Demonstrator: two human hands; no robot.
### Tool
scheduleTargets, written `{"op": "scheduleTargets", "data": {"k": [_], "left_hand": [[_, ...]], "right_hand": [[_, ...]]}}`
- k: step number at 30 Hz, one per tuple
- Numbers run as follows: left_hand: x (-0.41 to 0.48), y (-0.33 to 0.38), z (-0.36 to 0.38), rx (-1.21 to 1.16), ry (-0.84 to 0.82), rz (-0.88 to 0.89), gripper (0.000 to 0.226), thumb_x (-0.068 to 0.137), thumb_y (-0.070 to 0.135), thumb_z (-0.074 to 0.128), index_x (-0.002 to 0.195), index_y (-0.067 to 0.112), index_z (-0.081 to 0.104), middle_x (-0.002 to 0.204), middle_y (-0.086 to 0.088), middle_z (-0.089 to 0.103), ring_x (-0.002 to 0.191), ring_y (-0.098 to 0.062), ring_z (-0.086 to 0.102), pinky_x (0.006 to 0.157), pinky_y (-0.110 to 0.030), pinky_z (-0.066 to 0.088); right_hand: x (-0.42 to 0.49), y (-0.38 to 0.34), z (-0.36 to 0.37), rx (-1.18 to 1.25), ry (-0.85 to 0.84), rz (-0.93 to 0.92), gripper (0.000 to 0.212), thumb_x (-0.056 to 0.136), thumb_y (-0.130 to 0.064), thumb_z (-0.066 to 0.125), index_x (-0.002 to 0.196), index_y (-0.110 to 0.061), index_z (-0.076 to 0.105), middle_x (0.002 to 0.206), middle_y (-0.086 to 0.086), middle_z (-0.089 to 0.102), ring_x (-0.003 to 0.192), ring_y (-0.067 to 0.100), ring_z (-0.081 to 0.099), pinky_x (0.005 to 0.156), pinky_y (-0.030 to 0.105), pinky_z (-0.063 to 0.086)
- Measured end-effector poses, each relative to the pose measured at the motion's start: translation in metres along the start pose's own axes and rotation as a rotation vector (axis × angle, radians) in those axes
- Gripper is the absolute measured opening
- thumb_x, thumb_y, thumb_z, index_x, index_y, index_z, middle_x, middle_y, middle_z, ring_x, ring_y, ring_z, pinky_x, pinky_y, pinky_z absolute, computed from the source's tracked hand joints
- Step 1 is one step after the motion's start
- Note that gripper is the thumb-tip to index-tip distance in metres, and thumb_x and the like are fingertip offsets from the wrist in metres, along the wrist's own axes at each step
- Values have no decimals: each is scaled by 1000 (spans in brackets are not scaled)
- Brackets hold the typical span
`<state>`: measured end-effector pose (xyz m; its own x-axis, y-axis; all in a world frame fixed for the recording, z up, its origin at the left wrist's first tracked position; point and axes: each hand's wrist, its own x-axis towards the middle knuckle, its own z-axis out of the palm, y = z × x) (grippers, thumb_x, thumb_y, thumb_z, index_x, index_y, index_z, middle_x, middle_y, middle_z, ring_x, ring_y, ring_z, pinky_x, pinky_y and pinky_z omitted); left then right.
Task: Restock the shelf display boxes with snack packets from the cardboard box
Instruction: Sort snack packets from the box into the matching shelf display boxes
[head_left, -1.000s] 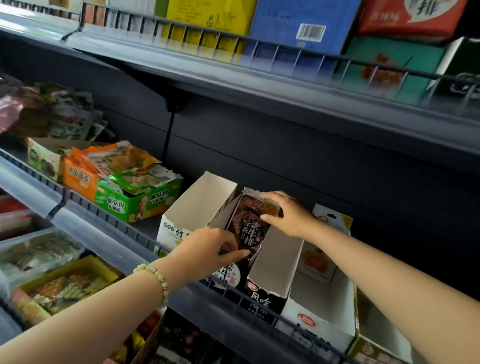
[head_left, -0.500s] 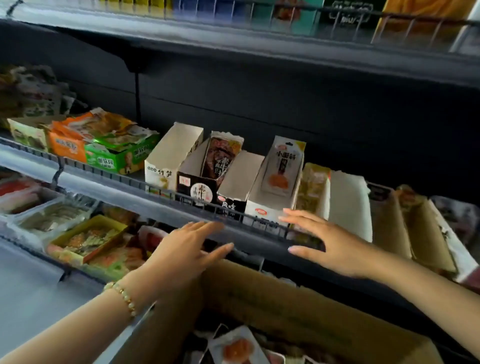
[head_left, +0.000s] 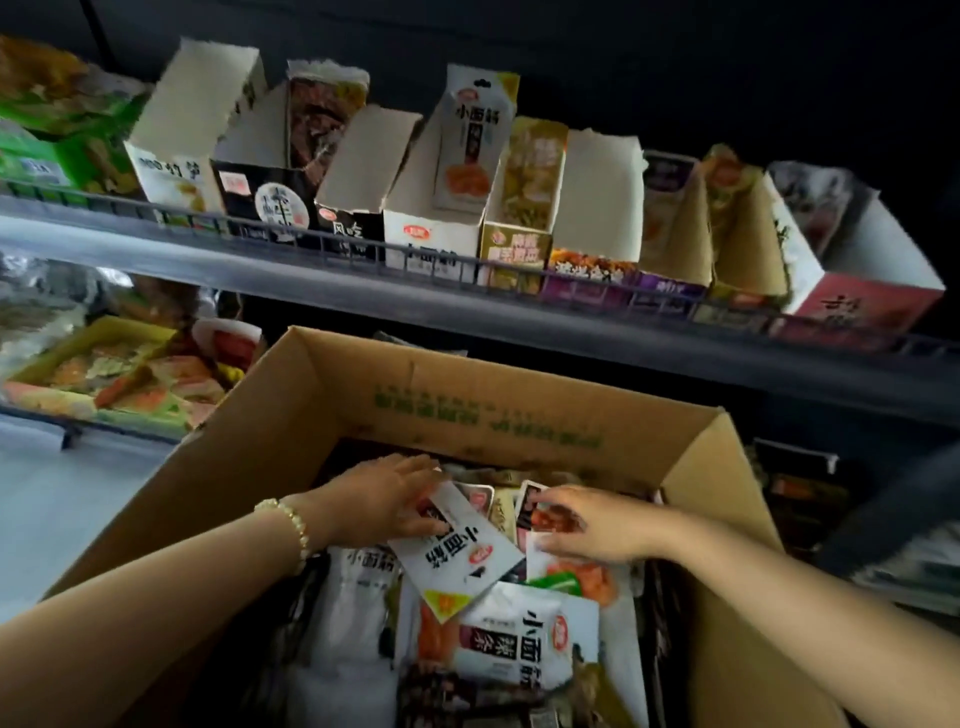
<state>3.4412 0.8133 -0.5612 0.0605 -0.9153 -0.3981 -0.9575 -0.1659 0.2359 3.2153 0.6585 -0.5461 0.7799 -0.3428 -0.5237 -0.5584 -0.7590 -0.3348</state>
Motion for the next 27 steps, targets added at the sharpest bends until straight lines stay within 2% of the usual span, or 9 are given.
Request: {"op": "scheduleTargets", "data": {"k": [6,9,11,13,15,19,21,24,27], "left_hand": [[13,17,9,88,-78,88,111,53,85,24,152,36,14,159,10,16,144,-13,17,115,-27,12],[17,15,9,74,-41,77,112,49,88,27,148,33,24,151,7,27,134,-14,28,108,-27,23],[22,14,12,47,-25,31,111,47,95,33,136,28,36,138,2,42,116,-14,39,95,-28,33],[24,14,12,-1,-59,-34,92,60,84,58,126,22,43,123,0,56,102,-15,51,81,-25,38],[23,13,8,-75,-80,-67,69,71,65,70,120,19,54,106,2,65,89,-13,60,74,-23,44],[3,9,-19,-304,41,-154,39,78,51,70,79,12,65,71,2,67,61,-13,63,59,-22,49],[-18,9,-41,-541,199,-234,34,82,43,69,75,9,66,66,-3,70,57,-12,66,58,-26,53],[-46,6,-66,-1026,459,-300,26,92,33,60,81,10,65,69,-7,74,54,-13,69,52,-24,56],[-57,4,-75,-1443,640,-350,25,98,31,51,90,11,64,78,-4,75,62,-13,71,58,-27,58]], "right_hand": [[0,3,-13,122,-58,41,47,85,-51,63,120,-20,58,111,-6,57,100,13,54,76,20,43],[2,3,-13,56,-264,47,42,87,-49,61,110,-14,65,110,-2,65,97,15,59,81,27,46],[3,3,-12,44,-283,21,34,91,-46,58,92,-13,66,87,-3,63,77,11,54,69,26,41],[5,4,-12,18,-231,-17,36,93,-43,57,87,-8,65,79,-2,57,71,12,48,64,27,34],[3,6,-14,78,-149,-67,37,93,-40,58,87,-4,64,78,2,55,69,13,47,64,30,34],[-9,1,-33,271,93,-141,30,93,-36,58,74,-13,59,71,-3,55,63,5,51,62,24,38],[-21,-3,-46,396,255,-161,26,92,-32,58,72,-16,58,67,-7,55,57,-1,51,58,19,38],[-42,-6,-65,586,663,-177,26,93,-31,56,79,-11,63,70,-3,59,63,6,56,60,22,42],[-51,-20,-77,1040,950,-182,19,97,-31,52,89,-23,67,84,-7,69,81,7,65,73,21,52]]}}
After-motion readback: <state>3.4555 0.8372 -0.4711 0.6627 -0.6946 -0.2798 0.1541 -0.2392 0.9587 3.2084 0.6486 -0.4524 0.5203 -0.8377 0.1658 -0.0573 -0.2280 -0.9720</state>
